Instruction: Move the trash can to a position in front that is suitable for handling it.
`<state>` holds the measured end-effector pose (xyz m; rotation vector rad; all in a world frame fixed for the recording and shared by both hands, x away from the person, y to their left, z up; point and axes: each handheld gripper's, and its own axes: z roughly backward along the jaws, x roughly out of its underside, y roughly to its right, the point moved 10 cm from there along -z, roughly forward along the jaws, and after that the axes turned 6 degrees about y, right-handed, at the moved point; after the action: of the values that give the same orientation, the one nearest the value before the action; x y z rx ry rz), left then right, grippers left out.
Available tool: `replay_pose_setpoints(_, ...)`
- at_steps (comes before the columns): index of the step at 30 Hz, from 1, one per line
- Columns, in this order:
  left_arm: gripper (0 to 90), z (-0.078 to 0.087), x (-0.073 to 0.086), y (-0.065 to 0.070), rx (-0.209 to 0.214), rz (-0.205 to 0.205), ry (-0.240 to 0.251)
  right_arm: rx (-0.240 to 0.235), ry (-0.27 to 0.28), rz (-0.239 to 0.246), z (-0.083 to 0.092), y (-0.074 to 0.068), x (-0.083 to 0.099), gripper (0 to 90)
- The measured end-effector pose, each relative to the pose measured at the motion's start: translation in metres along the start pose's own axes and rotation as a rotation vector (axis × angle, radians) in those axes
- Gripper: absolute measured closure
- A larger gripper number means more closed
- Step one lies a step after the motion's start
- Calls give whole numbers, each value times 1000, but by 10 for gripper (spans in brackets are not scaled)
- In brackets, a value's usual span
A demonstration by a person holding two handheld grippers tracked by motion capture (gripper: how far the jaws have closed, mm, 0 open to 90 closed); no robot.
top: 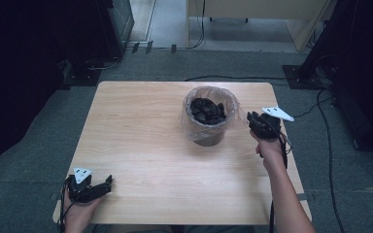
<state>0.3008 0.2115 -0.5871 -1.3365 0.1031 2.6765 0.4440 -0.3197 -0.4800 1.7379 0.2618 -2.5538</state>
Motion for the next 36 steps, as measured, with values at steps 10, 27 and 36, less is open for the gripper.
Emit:
replay_pose_setpoints(10,199,1,-3,-3,-19,3,-4,-17,23,-46,-33,3,-10,875)
replay_pose_setpoints(27,627,-17,-60,60,100,-17,99,-58,-38,-29,-57,-23,-7,888)
replay_pose_setpoints(36,731,-29,-104,101,130,6,185,-102,-31,-52,-55,-37,-9,898)
